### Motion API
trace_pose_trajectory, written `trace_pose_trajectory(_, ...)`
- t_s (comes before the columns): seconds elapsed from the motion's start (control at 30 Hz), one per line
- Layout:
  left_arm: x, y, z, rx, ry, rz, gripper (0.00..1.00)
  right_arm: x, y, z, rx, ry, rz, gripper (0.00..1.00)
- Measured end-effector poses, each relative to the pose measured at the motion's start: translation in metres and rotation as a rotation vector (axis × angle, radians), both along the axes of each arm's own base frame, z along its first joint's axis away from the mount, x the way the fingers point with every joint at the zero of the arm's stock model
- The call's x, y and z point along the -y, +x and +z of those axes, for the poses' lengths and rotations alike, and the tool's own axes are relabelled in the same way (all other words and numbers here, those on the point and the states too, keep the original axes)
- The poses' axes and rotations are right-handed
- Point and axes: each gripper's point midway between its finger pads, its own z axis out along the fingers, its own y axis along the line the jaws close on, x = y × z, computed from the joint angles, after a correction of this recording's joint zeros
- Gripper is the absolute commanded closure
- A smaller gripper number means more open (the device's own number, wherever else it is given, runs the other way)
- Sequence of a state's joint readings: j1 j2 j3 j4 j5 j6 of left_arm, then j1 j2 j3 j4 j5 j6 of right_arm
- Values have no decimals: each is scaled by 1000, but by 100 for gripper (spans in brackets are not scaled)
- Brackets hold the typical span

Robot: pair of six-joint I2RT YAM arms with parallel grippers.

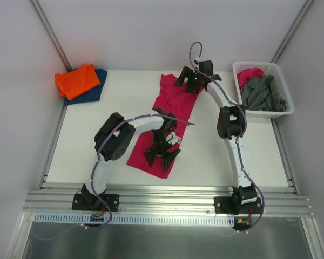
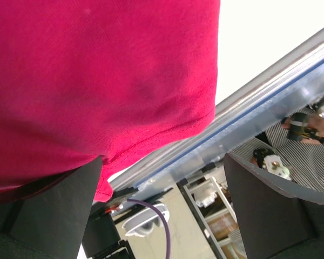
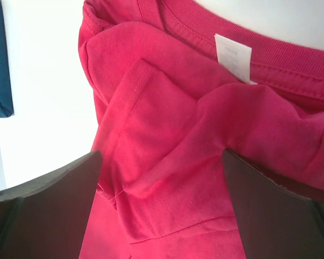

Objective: Fold and stack the t-shirts
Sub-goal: Fold the tshirt

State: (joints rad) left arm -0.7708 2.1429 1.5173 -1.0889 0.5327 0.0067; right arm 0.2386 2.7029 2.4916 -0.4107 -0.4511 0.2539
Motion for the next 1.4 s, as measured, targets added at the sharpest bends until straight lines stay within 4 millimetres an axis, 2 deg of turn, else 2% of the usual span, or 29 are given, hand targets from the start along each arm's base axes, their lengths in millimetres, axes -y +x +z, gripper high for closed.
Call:
trace_pose_trajectory(0.27,14,0,1,-72,6,29,1,-25,-1,1,27,17,25,0)
trace_pose_trajectory(0.5,31,-8,1,-119,3,17,1,-42,0,2,52,35,40,1)
trace_pose_trajectory(0.8,40,-24,3,-131,-14,-20,1,-42,4,2,58,38,23,0)
trace_pose_trajectory(1.03,43,-22,4,-124,-24,-22,1,-42,7,3,66,35,17,0)
trace_pose_trajectory(1.2,57,-16,5,-95,-60,-37,1,-42,12,3,87,35,10,0)
trace_pose_trajectory(1.4,68,-20,6,-95,-94,-54,1,-41,18,4,112,33,-3,1)
